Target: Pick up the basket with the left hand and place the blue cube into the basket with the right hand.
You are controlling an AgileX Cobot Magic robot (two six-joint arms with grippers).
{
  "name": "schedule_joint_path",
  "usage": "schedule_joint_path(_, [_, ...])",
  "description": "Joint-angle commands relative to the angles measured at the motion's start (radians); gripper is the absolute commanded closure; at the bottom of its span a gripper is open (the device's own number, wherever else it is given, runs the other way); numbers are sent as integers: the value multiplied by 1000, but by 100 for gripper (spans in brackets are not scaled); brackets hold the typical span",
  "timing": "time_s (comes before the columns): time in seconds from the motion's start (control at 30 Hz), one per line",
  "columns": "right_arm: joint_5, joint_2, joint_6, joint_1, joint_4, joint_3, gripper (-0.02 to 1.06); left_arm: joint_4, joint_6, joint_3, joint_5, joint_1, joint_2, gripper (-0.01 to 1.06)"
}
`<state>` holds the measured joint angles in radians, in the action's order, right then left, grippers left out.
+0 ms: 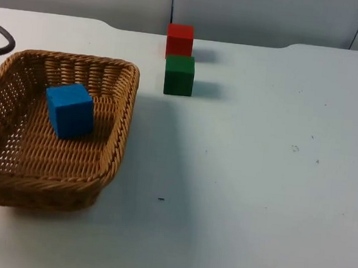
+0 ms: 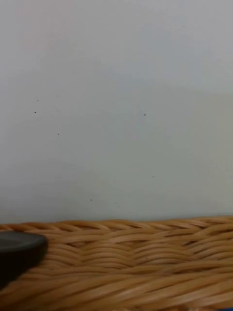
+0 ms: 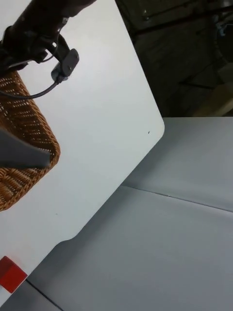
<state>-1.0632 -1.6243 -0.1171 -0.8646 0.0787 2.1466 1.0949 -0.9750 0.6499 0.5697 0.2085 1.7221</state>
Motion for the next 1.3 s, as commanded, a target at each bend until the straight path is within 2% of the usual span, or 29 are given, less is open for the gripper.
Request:
schedule_joint_path(0.0, [-5,20,-6,-4,-3,8,24,14,-19,0,-7,-6,14,105])
schedule_joint_path(0.2, [-30,36,3,-4,-1,8,24,-4,-21,0,-16,-6,43,102])
schedule_joint_path(0.3, [-38,38,3,-4,-1,8,25,-25,-21,0,-26,-6,43,83])
schedule_joint_path(0.33, [-38,38,3,-4,-1,8,25,-25,-21,0,-26,-6,43,83])
schedule_joint_path(0.43, [-40,42,3,-4,-1,8,26,-38,-21,0,-41,-6,43,52])
schedule_joint_path(0.47, [-42,43,3,-4,-3,8,27,-43,-17,0,-43,-6,43,45])
schedule_joint_path(0.5, [-42,43,3,-4,-3,8,27,-43,-17,0,-43,-6,43,45])
schedule_joint_path(0.53, [-52,44,3,-4,-3,8,27,-54,-12,0,-43,-6,43,39])
schedule_joint_path(0.77, [-76,49,-14,-4,-7,8,27,-143,-9,0,9,-4,34,37])
schedule_joint_path(0.93, [-94,75,-22,-4,-7,-7,27,-248,75,4,-22,-2,-57,37])
schedule_joint_path(1.07, [-24,143,-25,-4,-7,-134,27,-302,116,4,-46,-2,-178,37])
schedule_joint_path(1.17, [192,281,-13,-4,-14,-434,27,-302,118,4,-35,-2,-315,37])
schedule_joint_path(1.2, [192,281,-13,-4,-14,-434,27,-302,118,4,-35,-2,-315,37])
schedule_joint_path(1.27, [340,357,-6,-4,-35,-629,27,-302,122,4,-9,-2,-391,37])
